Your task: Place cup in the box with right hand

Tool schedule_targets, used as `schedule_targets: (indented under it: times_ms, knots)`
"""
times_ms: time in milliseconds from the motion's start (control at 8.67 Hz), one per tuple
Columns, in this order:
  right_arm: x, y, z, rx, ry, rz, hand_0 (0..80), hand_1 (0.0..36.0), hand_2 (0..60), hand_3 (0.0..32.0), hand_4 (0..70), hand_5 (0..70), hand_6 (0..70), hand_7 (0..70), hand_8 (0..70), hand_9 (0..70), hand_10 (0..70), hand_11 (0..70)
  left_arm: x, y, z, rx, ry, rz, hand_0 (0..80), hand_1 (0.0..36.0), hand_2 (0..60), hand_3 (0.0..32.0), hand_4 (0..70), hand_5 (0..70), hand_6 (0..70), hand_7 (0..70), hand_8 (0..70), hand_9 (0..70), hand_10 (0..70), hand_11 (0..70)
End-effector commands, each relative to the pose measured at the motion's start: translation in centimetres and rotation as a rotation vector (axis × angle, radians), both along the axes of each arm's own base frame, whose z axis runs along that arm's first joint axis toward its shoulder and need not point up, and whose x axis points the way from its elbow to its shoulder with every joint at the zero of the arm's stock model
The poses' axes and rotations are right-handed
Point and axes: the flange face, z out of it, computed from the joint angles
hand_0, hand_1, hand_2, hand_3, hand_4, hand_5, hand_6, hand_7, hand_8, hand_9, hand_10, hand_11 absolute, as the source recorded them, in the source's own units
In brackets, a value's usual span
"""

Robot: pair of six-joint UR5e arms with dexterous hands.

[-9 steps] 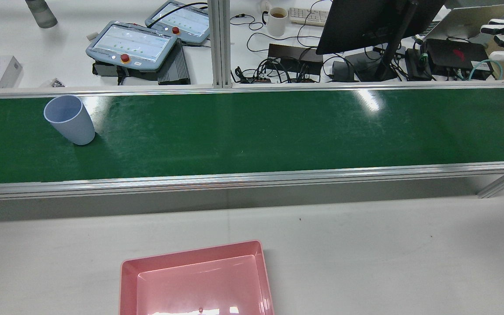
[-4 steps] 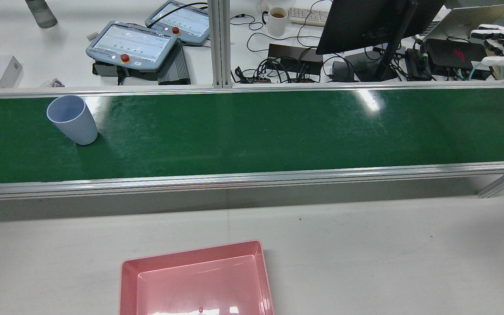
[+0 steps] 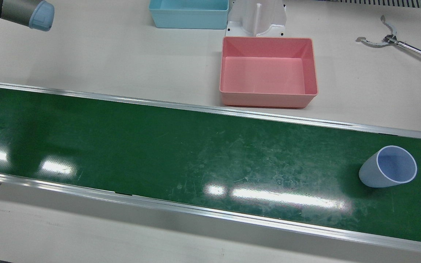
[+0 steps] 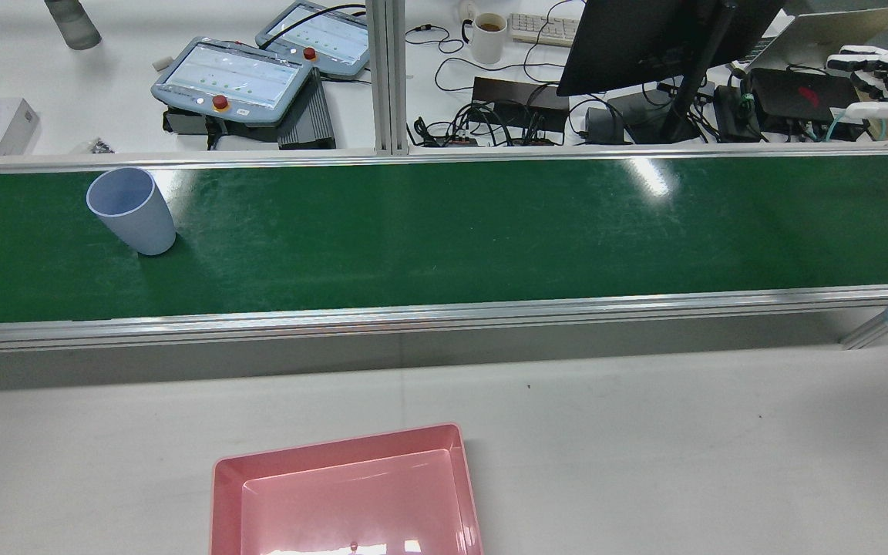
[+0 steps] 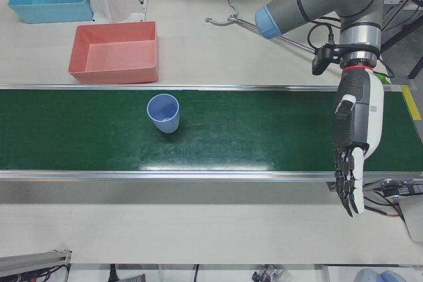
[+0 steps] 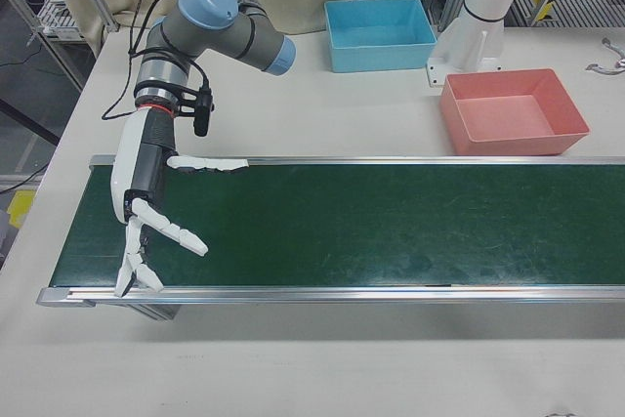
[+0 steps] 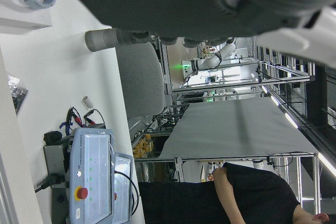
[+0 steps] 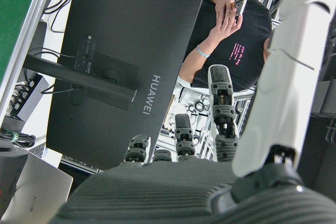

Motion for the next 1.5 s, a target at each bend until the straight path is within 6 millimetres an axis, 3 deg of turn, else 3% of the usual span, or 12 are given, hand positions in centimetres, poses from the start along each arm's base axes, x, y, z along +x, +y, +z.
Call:
schedule_targets:
  times_ms: [0, 1384]
  knots:
    - [-0.64, -0.01, 0.43, -0.01, 0.004, -0.012, 54.8, 14.9, 1.0, 0.0, 30.7, 5.7, 7.3, 26.4, 0.4, 3.8, 6.1, 10.8, 0.0, 0.0, 0.0, 0.0, 0.0, 0.0, 0.0, 0.0, 0.0, 0.0, 0.0, 0.0, 0.0, 0.0, 0.0, 0.0, 0.0, 0.0]
    - [-0.89, 0.01, 0.7, -0.013, 0.002, -0.016, 54.4, 14.3, 0.0, 0.0, 29.7, 5.7, 7.2, 25.3, 0.4, 3.6, 6.9, 11.9, 0.0, 0.0, 0.0, 0.0, 0.0, 0.0, 0.0, 0.0, 0.0, 0.0, 0.0, 0.0, 0.0, 0.0, 0.0, 0.0, 0.0, 0.0]
